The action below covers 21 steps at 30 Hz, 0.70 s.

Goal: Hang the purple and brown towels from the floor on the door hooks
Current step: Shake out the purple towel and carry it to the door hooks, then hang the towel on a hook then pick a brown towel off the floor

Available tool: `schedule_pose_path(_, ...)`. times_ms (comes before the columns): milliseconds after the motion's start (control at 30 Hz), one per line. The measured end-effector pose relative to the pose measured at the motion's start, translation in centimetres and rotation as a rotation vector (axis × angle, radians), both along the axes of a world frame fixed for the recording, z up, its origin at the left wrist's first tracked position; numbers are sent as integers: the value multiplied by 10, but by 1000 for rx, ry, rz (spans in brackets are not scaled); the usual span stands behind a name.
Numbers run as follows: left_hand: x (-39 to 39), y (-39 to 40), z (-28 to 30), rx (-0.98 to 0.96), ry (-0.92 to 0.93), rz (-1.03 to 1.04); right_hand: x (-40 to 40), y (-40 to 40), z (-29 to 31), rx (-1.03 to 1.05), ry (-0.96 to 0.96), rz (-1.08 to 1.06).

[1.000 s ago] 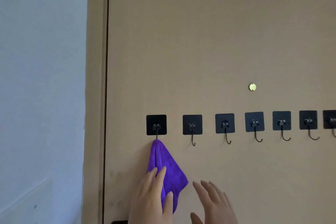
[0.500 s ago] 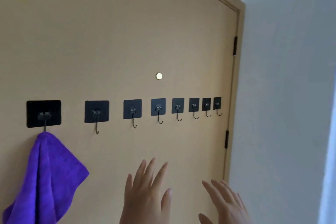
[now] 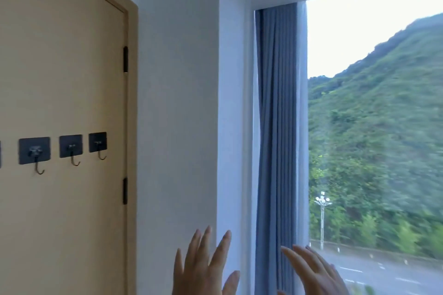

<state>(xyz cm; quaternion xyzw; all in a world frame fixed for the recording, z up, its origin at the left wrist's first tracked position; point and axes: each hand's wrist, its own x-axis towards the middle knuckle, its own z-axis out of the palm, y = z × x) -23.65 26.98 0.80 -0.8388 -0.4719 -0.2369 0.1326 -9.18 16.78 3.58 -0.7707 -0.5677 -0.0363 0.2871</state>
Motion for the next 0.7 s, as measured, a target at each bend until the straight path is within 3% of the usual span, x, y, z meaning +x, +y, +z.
schedule_pose_path(100, 79, -9, 0, 47, -10, -131, 85, -23, -7, -5, -117, -161)
schedule_pose_path(167, 126, -23, -2, -39, -21, -251, 129, -47, -16, -21, -328, -250)
schedule_pose_path(333, 249, -59, -27, -137, -124, -549, 227, -117, -49, -3, -114, -367)
schedule_pose_path(700, 452, -205, -62, -233, 46, -1130, 310, -312, -86, -10, -54, -995)
